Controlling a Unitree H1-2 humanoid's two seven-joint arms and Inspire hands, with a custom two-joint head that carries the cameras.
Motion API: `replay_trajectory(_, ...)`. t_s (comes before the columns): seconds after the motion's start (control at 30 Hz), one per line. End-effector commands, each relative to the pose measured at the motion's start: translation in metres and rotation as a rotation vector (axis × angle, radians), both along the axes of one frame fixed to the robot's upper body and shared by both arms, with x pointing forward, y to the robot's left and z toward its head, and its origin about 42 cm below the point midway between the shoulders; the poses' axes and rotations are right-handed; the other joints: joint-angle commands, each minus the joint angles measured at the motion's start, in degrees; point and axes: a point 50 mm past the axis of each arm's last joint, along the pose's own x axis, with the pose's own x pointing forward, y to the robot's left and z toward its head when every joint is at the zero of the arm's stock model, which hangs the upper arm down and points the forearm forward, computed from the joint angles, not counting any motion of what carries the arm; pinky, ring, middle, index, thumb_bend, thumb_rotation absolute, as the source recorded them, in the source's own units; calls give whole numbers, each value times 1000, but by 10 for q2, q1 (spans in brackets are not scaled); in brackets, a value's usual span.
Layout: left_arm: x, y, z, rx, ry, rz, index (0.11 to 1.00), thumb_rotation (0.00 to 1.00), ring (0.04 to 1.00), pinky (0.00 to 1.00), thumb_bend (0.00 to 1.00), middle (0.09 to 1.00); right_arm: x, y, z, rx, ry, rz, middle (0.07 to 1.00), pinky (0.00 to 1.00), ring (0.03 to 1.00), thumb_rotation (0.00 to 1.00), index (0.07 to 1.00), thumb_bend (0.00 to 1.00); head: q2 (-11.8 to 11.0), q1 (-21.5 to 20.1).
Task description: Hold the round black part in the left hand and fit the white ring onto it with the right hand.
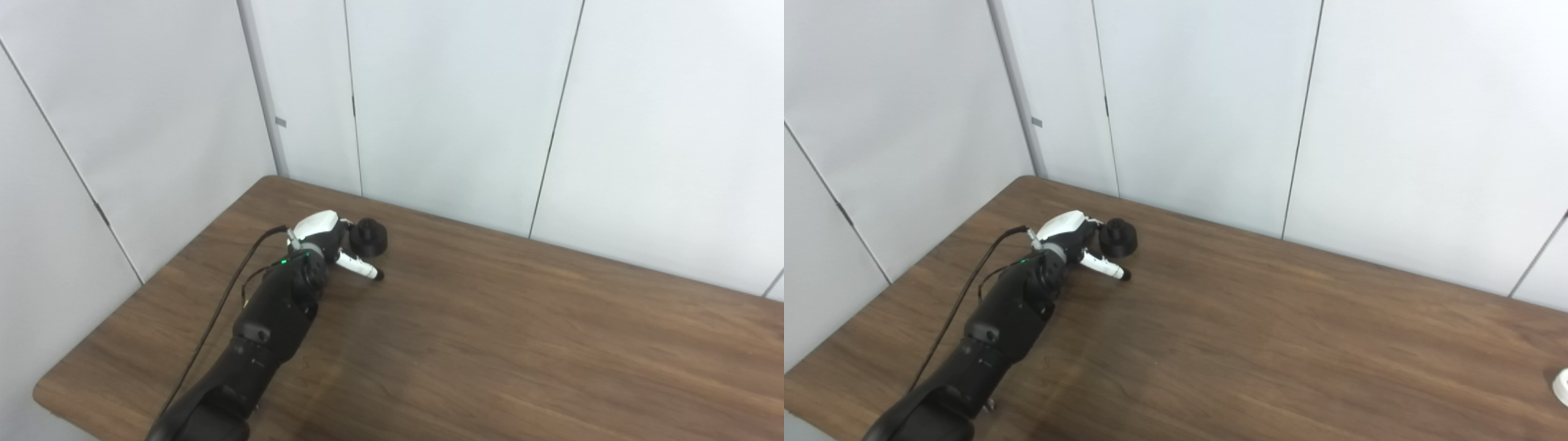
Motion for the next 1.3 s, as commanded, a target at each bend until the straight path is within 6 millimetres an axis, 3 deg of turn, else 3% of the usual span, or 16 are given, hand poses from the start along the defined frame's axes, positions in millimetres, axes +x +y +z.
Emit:
replay_trajectory(0.0, 15, 5, 33, 50, -90, 4, 902, 351, 1000, 1000, 1000, 1000, -7, -7, 0, -20, 28, -29, 1000, 1000, 1000, 481, 1000, 732, 0, 1)
replay_trajectory(0.27, 18, 5, 27, 173, -63, -4, 860, 287, 1000, 1000, 1000, 1000, -8, -7, 0, -13, 26, -30, 1000, 1000, 1000, 471, 1000, 726, 0, 2)
replay_trajectory(0.43, 17, 8, 26, 188, -66, -3, 866, 261, 1000, 1000, 949, 1000, -8, -6, 1, -16, 25, -28, 1000, 1000, 1000, 466, 1000, 709, 0, 2)
replay_trajectory(0.57, 16, 8, 24, 213, -79, -5, 800, 267, 1000, 1000, 887, 1000, -9, -7, 0, -7, 30, -30, 1000, 1000, 1000, 467, 1000, 726, 2, 1)
replay_trajectory(0.77, 17, 10, 21, 253, -92, -22, 647, 142, 1000, 1000, 730, 1000, -9, -7, 0, -8, 30, -30, 1000, 1000, 1000, 470, 1000, 735, 2, 1)
replay_trajectory(0.8, 17, 11, 21, 263, -92, -26, 554, 96, 1000, 1000, 601, 1000, -9, -7, 0, -7, 30, -30, 1000, 1000, 1000, 474, 1000, 743, 2, 1)
replay_trajectory(0.9, 18, 12, 19, 287, -88, -35, 490, 66, 1000, 1000, 518, 974, -9, -7, 0, -6, 30, -35, 1000, 1000, 1000, 469, 1000, 738, 2, 1)
replay_trajectory(1.27, 16, 10, 17, 291, -93, -54, 477, 58, 958, 1000, 506, 902, -9, -7, 0, 0, 30, -31, 1000, 1000, 1000, 463, 1000, 735, 2, 3)
